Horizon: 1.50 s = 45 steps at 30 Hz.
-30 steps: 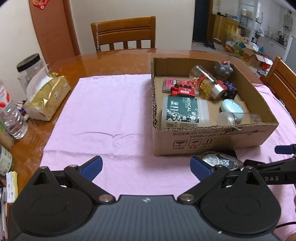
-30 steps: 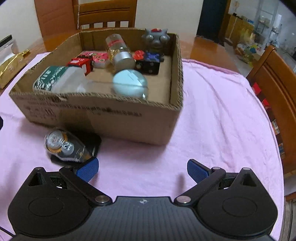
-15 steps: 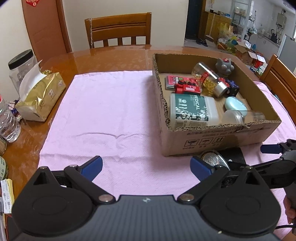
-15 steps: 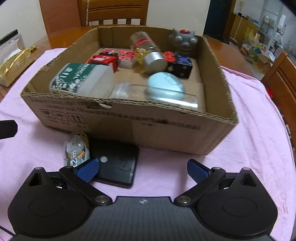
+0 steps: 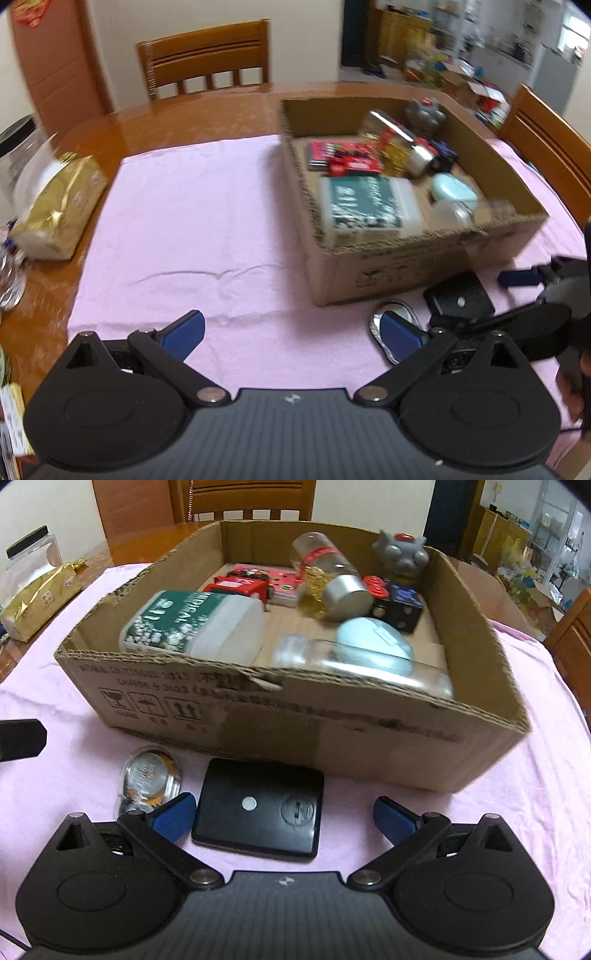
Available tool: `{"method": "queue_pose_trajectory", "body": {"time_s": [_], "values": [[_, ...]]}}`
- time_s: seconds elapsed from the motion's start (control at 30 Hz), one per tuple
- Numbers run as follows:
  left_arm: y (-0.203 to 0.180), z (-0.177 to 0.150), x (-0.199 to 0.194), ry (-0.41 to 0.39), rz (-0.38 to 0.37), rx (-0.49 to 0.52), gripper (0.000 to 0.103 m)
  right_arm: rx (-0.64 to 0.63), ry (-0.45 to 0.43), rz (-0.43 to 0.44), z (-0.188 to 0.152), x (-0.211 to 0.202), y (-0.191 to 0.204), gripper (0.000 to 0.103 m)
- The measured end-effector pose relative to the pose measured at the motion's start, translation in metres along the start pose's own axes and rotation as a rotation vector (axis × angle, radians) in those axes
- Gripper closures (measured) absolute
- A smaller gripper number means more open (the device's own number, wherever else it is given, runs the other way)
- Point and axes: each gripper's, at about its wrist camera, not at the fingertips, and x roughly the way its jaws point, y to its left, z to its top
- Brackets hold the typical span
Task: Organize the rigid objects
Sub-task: 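Move the left tool to the correction-tape dispenser while the right tool approaches the black square device, then close the left gripper on the tape dispenser while the right gripper grasps the black device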
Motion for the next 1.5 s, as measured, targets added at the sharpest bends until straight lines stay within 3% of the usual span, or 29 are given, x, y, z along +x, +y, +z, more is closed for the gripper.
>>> {"method": "queue_pose_trajectory", "body": {"time_s": [0.27, 0.43, 0.63, 1.0, 1.13, 1.33, 1.5], "values": [[-0.033, -0.002, 0.022, 0.044, -0.111, 0.127, 0.003, -0.055, -0.008, 0.039, -0.014, -0.005, -0.036, 0.0], [-0.051, -0.01, 0.045, 0.086, -0.159, 0.138, 0.003, -0.101, -0.043, 0.069, -0.023, -0.008, -0.043, 0.0], [-0.051, -0.025, 0.048, 0.111, -0.082, 0.149, 0.003, -0.11, -0.06, 0.075, -0.024, -0.008, -0.043, 0.0], [0.006, -0.04, 0.037, 0.131, 0.072, -0.06, 0.002, -0.113, -0.078, 0.077, -0.028, -0.011, -0.044, 0.0], [0.01, -0.033, 0.037, 0.128, 0.145, -0.11, 0.002, -0.111, -0.081, 0.076, -0.028, -0.011, -0.044, 0.0], [-0.015, -0.03, 0.029, 0.097, 0.04, -0.137, 0.002, -0.122, -0.089, 0.083, -0.031, -0.012, -0.045, 0.0], [-0.038, -0.028, 0.04, 0.114, 0.03, -0.166, 0.004, -0.145, -0.104, 0.099, -0.035, -0.015, -0.046, 0.0]]}}
